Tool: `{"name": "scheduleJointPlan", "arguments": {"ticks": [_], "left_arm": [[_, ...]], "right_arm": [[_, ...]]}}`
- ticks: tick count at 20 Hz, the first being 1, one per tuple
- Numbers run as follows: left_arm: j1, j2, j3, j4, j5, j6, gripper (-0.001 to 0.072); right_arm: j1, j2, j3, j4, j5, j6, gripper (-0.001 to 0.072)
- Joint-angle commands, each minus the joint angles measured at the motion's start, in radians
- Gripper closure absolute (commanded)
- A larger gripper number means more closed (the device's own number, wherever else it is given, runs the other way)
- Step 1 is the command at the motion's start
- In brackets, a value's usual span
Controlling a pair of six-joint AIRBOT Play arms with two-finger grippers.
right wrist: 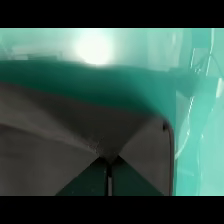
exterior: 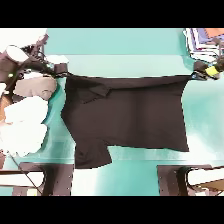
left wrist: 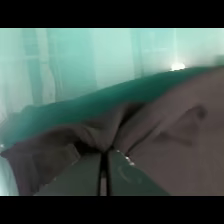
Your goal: Fold the shirts.
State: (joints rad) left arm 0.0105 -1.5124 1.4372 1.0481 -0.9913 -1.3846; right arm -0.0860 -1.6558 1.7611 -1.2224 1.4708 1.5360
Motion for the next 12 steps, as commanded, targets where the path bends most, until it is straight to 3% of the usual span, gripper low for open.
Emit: {"name": "scheduleJointPlan", "arguments": {"ticks": [1,5,12], "left_arm": [[-0.002,-0.143,0.080,0.000,0.095,0.005,0.0682],[-0.001,-0.153,0.190,0.018,0.067,0.005,0.0682],[-0.002,-0.146,0.188,0.077,-0.230,-0.004,0.0683]], "right_arm": [[0.016,-0.159,0.132,-0.001,-0.061,0.000,0.0701],[0.015,-0.177,0.203,-0.004,-0.050,-0.058,0.0701],[0.006,-0.034,-0.055,-0.012,-0.069,-0.116,0.0702]]}}
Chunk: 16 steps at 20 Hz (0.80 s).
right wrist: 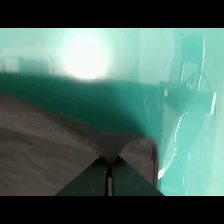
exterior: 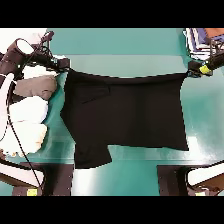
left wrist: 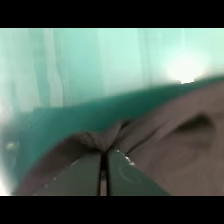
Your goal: Fold the shirts.
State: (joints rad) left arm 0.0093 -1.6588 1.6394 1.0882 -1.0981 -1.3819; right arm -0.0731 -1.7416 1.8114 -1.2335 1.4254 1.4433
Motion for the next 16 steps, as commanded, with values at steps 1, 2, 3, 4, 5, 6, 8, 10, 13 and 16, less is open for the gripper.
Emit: {"name": "scheduleJointPlan", "arguments": {"ticks": [1,2,3,4,5,6,8,10,13,16], "left_arm": [[0.000,0.000,-0.035,0.043,-0.144,-0.006,0.0683],[0.000,0.000,-0.060,0.047,-0.159,-0.006,0.0683],[0.000,0.000,-0.082,0.056,-0.163,-0.007,0.0683],[0.000,0.000,-0.099,0.061,-0.163,-0.007,0.0683],[0.000,0.000,-0.113,0.061,-0.163,-0.007,0.0683],[0.000,0.000,-0.126,0.061,-0.167,-0.013,0.0682],[0.000,0.000,-0.153,0.068,-0.175,-0.042,0.0680],[0.000,0.000,-0.175,0.097,-0.186,-0.060,0.0314],[0.000,0.034,-0.183,0.200,-0.248,-0.070,0.0207],[0.000,0.187,-0.292,0.298,-0.249,-0.069,0.0206]], "right_arm": [[-0.015,0.079,-0.164,-0.001,-0.043,-0.023,0.0701],[-0.019,0.107,-0.224,-0.001,-0.065,-0.023,0.0701],[-0.025,0.131,-0.278,0.000,-0.086,-0.023,0.0702],[-0.029,0.149,-0.323,0.000,-0.093,-0.023,0.0701],[-0.029,0.164,-0.367,0.001,-0.102,-0.023,0.0701],[-0.028,0.175,-0.402,0.003,-0.111,-0.023,0.0701],[-0.018,0.194,-0.462,0.003,-0.136,-0.023,0.0700],[-0.006,0.199,-0.484,0.011,-0.138,-0.023,0.0685],[-0.008,0.229,-0.484,0.005,-0.086,-0.023,0.0397],[-0.056,0.327,-0.484,0.003,-0.019,-0.023,0.0396]]}}
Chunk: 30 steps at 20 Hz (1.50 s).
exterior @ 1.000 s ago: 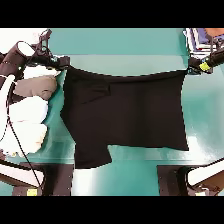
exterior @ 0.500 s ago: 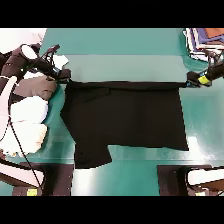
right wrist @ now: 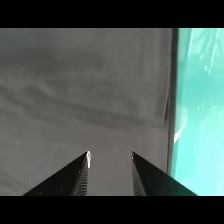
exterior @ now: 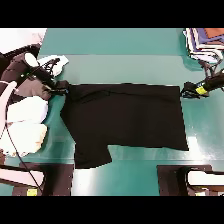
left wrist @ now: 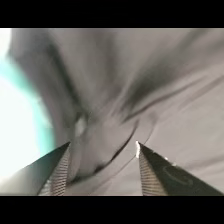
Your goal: Fold the shirts.
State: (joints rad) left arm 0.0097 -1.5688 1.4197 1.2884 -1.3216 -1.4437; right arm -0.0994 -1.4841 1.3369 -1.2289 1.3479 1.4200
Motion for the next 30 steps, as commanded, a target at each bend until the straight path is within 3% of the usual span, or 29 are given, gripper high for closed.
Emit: {"name": "scheduleJointPlan", "arguments": {"ticks": [1,2,3,9,15,19,20,21,22,25,30], "left_arm": [[-0.001,0.164,-0.146,0.091,-0.026,-0.007,0.0206],[-0.003,0.229,-0.225,0.068,-0.024,-0.007,0.0206],[-0.004,0.293,-0.319,0.042,-0.021,-0.008,0.0206],[-0.004,0.556,-0.797,-0.212,0.071,-0.006,0.0206],[-0.004,0.574,-0.952,-0.399,0.157,0.081,0.0207],[-0.063,0.574,-0.997,-0.414,0.165,0.094,0.0208],[-0.093,0.574,-0.997,-0.414,0.180,0.092,0.0270],[-0.113,0.574,-0.997,-0.418,0.197,0.091,0.0551],[-0.119,0.574,-0.995,-0.422,0.210,0.090,0.0672],[-0.119,0.575,-0.945,-0.399,0.182,0.090,0.0682],[-0.119,0.575,-0.846,-0.387,0.145,0.092,0.0682]], "right_arm": [[-0.047,0.103,-0.009,-0.001,0.084,0.001,0.0342],[-0.061,0.137,-0.009,0.001,0.111,0.001,0.0236],[-0.067,0.163,-0.009,0.006,0.130,0.001,0.0221],[-0.070,0.245,-0.009,0.007,0.142,0.002,0.0223],[-0.070,0.254,-0.009,0.007,0.180,0.020,0.0227],[-0.070,0.254,-0.009,0.006,0.211,0.024,0.0228],[-0.071,0.254,-0.009,0.006,0.219,0.032,0.0228],[-0.071,0.254,-0.010,0.002,0.233,0.037,0.0228],[-0.071,0.254,-0.015,-0.005,0.246,0.037,0.0228],[-0.110,0.314,-0.161,-0.004,0.240,0.038,0.0227],[-0.297,0.480,-0.623,-0.006,0.204,0.037,0.0218]]}}
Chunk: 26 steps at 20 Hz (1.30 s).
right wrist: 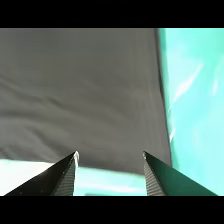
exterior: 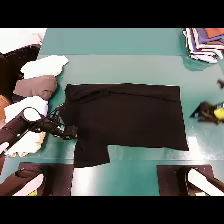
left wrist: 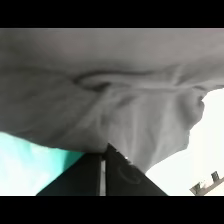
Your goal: Fold the shirts.
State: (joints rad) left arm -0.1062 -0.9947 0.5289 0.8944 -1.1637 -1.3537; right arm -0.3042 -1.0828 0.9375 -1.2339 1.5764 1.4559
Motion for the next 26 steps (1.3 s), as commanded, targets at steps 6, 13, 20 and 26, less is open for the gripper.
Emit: {"name": "scheduleJointPlan", "arguments": {"ticks": [6,13,20,26], "left_arm": [[-0.003,0.001,0.058,0.007,-0.003,0.011,0.0682],[-0.003,0.001,0.058,0.072,-0.009,0.007,0.0682],[-0.003,0.001,0.058,0.103,-0.046,0.008,0.0682],[-0.003,0.001,0.058,0.101,-0.033,0.008,0.0682]], "right_arm": [[-0.229,0.158,-0.504,0.003,-0.112,0.002,0.0230],[-0.058,0.081,-0.435,0.011,-0.219,0.021,0.0575],[0.062,0.109,-0.341,-0.134,-0.137,0.061,0.0636],[-0.069,0.136,-0.379,-0.138,-0.126,0.050,0.0263]]}}
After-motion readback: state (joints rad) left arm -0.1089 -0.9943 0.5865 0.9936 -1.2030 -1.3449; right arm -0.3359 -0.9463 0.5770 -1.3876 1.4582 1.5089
